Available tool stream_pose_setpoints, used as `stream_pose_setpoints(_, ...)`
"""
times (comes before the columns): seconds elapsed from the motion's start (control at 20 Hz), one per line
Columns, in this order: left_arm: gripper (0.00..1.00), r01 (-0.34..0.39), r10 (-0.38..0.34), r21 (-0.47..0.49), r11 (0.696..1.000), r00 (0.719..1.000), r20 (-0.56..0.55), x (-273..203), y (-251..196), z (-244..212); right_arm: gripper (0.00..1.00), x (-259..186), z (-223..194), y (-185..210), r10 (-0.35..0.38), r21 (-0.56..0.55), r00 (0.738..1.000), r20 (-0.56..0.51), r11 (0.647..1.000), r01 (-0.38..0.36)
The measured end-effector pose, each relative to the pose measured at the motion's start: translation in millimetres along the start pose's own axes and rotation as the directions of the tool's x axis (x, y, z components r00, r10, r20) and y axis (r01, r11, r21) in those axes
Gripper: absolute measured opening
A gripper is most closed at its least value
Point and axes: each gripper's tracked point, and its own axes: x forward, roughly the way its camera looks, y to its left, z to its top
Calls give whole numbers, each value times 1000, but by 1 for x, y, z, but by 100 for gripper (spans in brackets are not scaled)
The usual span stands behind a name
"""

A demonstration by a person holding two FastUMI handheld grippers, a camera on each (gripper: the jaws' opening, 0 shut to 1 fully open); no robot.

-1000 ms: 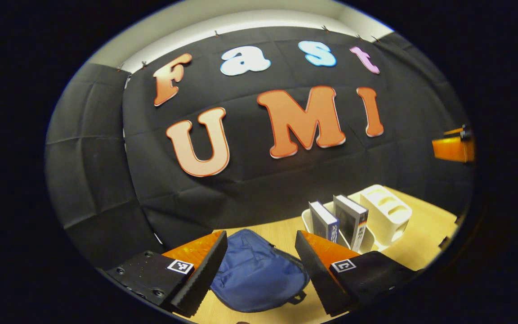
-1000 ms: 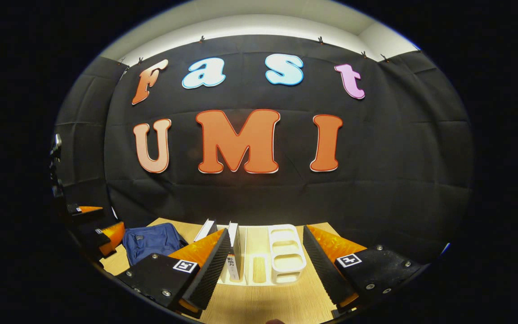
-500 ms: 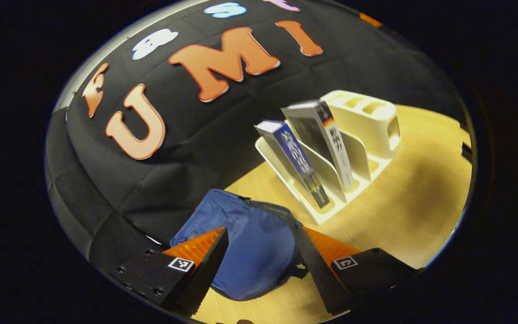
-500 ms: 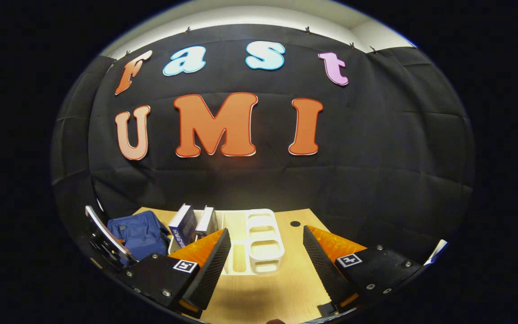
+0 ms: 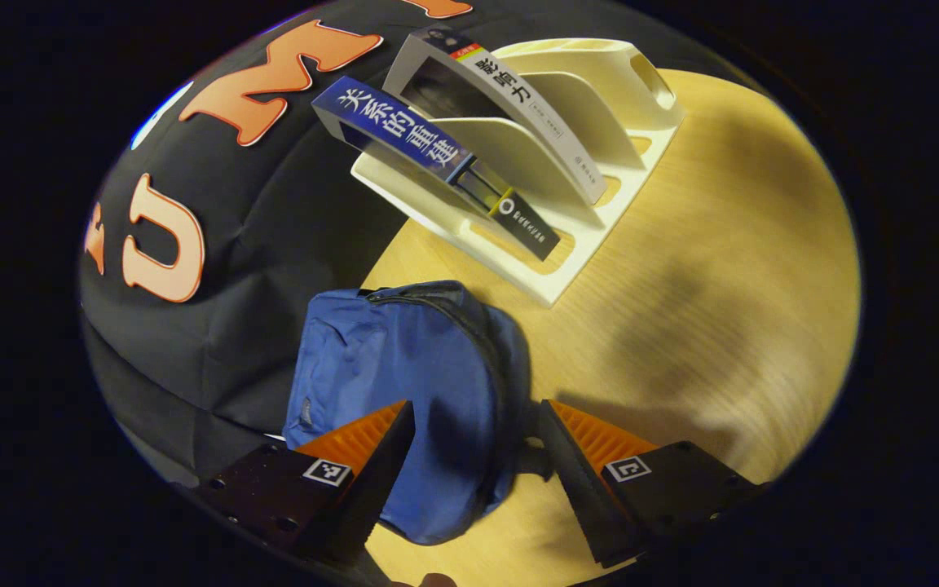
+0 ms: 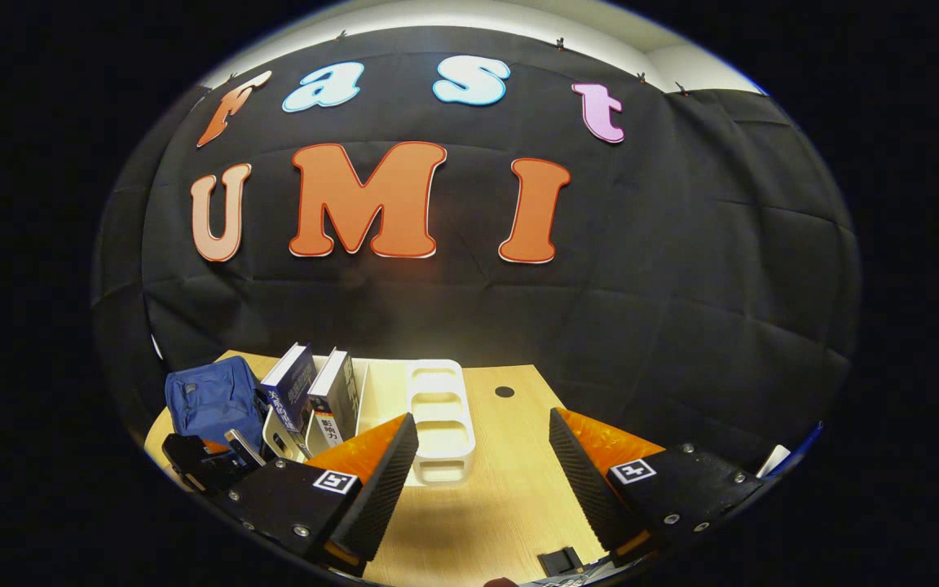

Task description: Open the schoolbag, grab two books from the bookshelf and put them into the schoolbag.

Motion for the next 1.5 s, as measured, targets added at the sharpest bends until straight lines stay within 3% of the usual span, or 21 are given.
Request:
stream_pose_setpoints(0.15,97,-42,43,31,999,999,-24,7,18,-7,96,7,-7,0,16,12,1000,-18,1000,-16)
stream_pose_setpoints(0.65,94,-47,51,121,992,998,-30,3,42,-8,97,17,-14,9,60,36,998,-30,998,-59)
stream_pose_setpoints(0.75,81,-36,42,112,993,997,-57,7,43,-13,97,17,-16,9,61,43,998,-35,997,-59)
stream_pose_setpoints(0.8,58,-35,42,100,994,997,-69,8,42,-16,97,16,-17,6,57,39,998,-35,998,-56)
stream_pose_setpoints(0.9,26,-2,11,85,996,995,-104,11,37,-21,97,15,-17,1,47,33,998,-35,998,-46)
stream_pose_setpoints(1.0,14,5,4,79,997,992,-126,3,37,-24,97,14,-16,-4,41,42,999,-33,998,-40)
stream_pose_setpoints(1.2,2,47,-29,114,992,987,-157,6,39,-22,97,12,-14,-3,48,43,999,-19,998,-48)
stream_pose_setpoints(1.35,2,87,-66,133,987,986,-152,-1,51,-16,97,13,-14,5,91,52,996,-13,995,-90)
stream_pose_setpoints(1.5,2,161,-145,81,984,973,-177,-14,72,-8,97,14,-6,23,168,101,986,-7,981,-167)
